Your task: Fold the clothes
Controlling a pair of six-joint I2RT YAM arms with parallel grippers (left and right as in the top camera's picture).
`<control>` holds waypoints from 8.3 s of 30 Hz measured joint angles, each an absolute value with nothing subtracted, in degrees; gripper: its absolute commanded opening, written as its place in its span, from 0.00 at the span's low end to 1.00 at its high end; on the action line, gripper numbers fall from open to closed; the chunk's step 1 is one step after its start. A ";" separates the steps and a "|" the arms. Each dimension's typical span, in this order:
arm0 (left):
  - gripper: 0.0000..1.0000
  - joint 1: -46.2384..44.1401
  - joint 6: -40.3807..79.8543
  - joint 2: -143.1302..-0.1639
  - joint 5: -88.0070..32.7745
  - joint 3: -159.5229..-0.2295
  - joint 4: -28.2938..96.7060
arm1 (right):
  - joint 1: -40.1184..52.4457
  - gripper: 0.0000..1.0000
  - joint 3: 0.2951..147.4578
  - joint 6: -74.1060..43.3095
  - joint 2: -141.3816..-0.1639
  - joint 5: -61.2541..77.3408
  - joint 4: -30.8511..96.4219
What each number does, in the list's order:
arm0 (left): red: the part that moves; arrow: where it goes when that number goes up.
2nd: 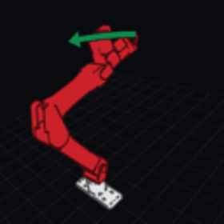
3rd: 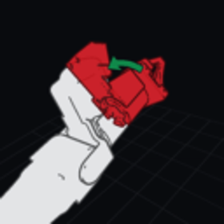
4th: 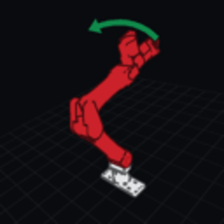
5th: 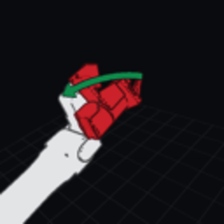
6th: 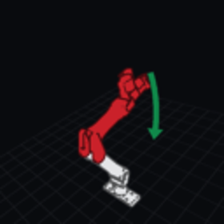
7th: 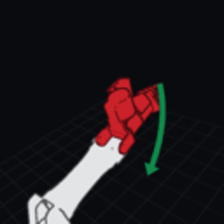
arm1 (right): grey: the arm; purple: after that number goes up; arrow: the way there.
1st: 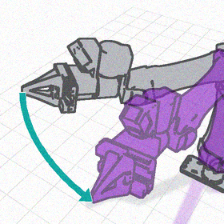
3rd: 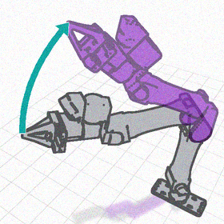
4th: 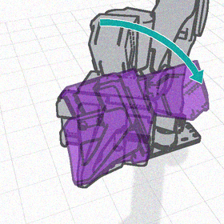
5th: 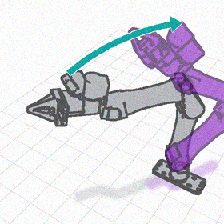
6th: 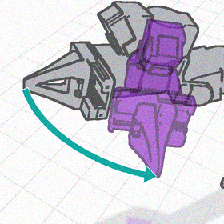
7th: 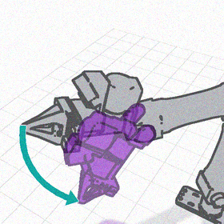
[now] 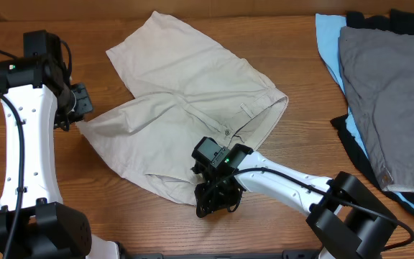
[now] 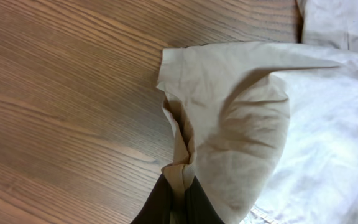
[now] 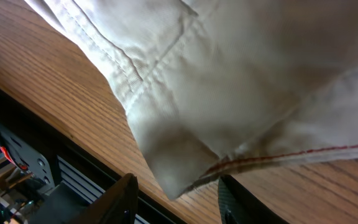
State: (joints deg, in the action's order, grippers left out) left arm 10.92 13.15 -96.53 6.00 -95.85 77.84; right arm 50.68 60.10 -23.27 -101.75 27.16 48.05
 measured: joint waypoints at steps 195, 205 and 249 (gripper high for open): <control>0.84 6.00 6.04 -134.37 0.10 -123.17 84.71 | 1.91 0.88 68.05 -17.91 -98.17 17.82 50.02; 0.85 6.00 -0.43 -126.43 -8.97 -125.73 88.05 | 1.89 0.91 68.05 -15.62 -98.17 21.04 50.00; 0.04 11.62 -9.47 -118.83 -21.67 -82.74 39.18 | 1.91 0.94 68.03 -11.97 -98.17 21.32 50.35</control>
State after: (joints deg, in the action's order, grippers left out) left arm 11.62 -9.47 -118.83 -21.67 -82.74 39.18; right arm 1.91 68.03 -11.97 -98.17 21.32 50.35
